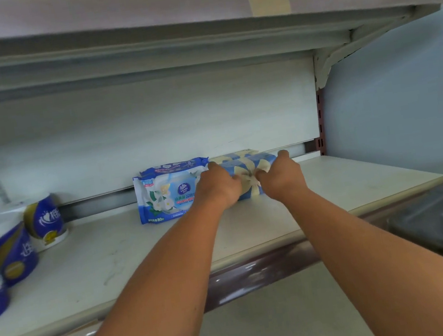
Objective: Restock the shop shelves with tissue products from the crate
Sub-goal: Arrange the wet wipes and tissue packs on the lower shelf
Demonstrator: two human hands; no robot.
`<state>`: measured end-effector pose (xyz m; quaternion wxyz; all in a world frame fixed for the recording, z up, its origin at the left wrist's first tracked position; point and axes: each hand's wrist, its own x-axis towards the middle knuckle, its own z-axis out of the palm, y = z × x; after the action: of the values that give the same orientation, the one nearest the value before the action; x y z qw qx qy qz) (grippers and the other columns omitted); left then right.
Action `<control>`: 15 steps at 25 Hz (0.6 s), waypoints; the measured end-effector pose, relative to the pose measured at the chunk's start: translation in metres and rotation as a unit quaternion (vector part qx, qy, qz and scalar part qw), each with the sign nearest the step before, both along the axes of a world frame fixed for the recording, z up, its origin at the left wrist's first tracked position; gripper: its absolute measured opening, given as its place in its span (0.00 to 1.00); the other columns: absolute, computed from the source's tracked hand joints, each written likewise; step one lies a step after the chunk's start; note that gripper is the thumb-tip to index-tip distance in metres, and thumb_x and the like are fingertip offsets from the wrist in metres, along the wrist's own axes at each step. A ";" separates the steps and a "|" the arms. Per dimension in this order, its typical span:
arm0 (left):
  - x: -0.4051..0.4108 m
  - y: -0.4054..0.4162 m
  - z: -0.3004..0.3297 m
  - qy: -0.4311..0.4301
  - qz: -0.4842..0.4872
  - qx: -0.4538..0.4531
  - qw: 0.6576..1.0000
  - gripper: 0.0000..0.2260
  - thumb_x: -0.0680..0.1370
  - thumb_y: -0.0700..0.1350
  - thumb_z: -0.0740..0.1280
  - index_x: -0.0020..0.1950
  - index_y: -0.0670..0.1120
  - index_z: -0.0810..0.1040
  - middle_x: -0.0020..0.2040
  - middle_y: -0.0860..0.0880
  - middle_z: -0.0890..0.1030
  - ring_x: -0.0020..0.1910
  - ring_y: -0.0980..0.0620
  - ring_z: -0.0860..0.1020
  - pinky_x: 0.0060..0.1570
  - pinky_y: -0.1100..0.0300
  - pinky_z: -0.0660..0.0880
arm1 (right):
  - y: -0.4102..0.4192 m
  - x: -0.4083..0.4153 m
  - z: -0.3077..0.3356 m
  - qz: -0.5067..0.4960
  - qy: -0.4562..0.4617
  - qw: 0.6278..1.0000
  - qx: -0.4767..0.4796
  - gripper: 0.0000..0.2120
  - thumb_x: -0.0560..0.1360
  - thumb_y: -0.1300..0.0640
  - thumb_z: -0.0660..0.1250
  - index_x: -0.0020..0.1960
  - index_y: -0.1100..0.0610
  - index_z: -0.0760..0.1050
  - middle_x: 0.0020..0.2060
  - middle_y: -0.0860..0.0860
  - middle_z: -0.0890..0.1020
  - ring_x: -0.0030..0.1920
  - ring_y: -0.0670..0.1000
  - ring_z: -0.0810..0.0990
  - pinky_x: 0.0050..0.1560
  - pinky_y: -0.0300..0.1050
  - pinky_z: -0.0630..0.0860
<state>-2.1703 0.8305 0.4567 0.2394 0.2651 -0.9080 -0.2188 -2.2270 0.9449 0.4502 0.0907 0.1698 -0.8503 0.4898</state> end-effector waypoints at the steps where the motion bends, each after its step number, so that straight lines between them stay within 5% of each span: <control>1: 0.011 0.003 0.005 0.011 -0.004 0.001 1.000 0.23 0.79 0.53 0.62 0.68 0.40 0.65 0.62 0.39 0.76 0.59 0.40 0.76 0.54 0.51 0.74 | 0.005 0.011 0.003 0.010 0.021 1.000 -0.019 0.30 0.78 0.53 0.65 0.73 0.63 0.57 0.67 0.61 0.72 0.65 0.60 0.73 0.57 0.47 0.71; 6: 0.093 0.027 0.015 0.089 -0.038 -0.040 0.994 0.18 0.79 0.56 0.61 0.64 0.46 0.67 0.60 0.46 0.77 0.58 0.44 0.76 0.53 0.50 0.75 | 0.031 0.080 0.004 0.087 0.107 0.986 -0.090 0.27 0.80 0.49 0.62 0.75 0.56 0.59 0.67 0.56 0.73 0.63 0.54 0.76 0.57 0.42 0.69; 10: 0.184 0.050 -0.014 0.158 -0.057 0.001 0.986 0.18 0.78 0.56 0.64 0.65 0.52 0.69 0.60 0.52 0.77 0.55 0.51 0.78 0.55 0.54 0.75 | 0.054 0.163 -0.020 0.147 0.146 0.972 -0.112 0.22 0.79 0.50 0.63 0.71 0.52 0.65 0.57 0.46 0.76 0.48 0.45 0.78 0.49 0.36 0.69; 15: 0.299 0.062 -0.078 0.182 -0.052 0.054 0.981 0.15 0.77 0.51 0.68 0.61 0.49 0.73 0.52 0.52 0.79 0.46 0.54 0.78 0.51 0.58 0.74 | 0.070 0.265 -0.095 0.210 0.136 0.962 -0.109 0.20 0.78 0.53 0.66 0.68 0.53 0.69 0.53 0.45 0.79 0.48 0.39 0.79 0.48 0.33 0.74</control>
<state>-1.8714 0.8928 0.3785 0.3739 0.1856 -0.8490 -0.3241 -1.9621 1.0152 0.3554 0.1182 0.3988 -0.7167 0.5597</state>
